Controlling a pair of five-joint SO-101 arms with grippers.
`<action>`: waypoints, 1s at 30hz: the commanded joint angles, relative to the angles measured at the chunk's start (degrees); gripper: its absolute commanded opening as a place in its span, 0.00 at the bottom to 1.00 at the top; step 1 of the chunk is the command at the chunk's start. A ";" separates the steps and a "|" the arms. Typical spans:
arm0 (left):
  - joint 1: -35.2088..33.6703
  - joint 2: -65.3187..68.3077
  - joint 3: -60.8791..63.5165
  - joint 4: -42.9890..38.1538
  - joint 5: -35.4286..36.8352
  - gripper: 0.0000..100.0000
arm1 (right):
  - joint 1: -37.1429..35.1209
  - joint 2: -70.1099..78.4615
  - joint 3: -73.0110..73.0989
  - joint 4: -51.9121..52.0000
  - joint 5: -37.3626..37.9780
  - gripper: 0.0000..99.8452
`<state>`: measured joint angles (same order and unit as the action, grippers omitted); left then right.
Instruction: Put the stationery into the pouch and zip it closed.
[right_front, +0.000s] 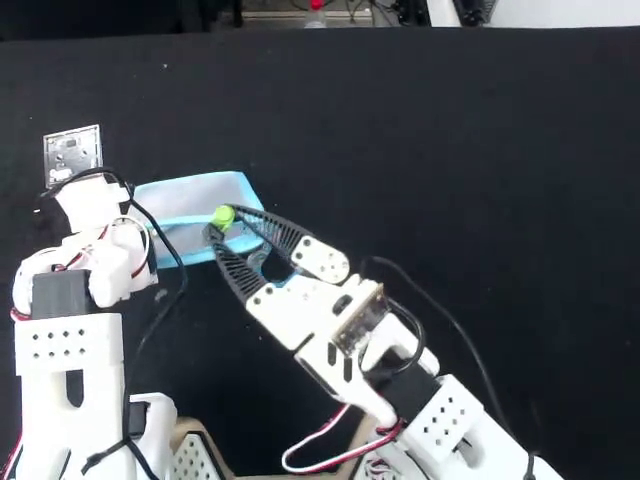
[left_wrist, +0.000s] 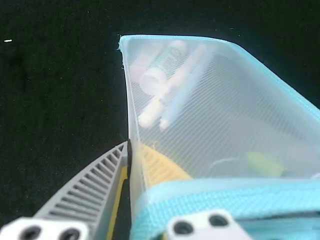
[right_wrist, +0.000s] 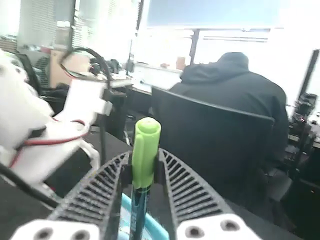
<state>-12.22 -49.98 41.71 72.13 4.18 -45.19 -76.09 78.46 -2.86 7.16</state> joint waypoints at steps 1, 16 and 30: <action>-0.22 1.49 1.27 0.09 -0.26 0.03 | 2.11 -0.66 -0.04 0.53 0.00 0.01; -0.22 1.49 1.27 0.09 -0.26 0.03 | -3.34 -1.19 -14.11 24.53 0.00 0.13; -0.22 1.49 1.27 0.09 -0.26 0.03 | 5.45 -0.66 -21.14 43.87 0.00 0.13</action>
<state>-12.22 -49.98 41.71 72.13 4.18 -40.53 -76.26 58.51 40.57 7.16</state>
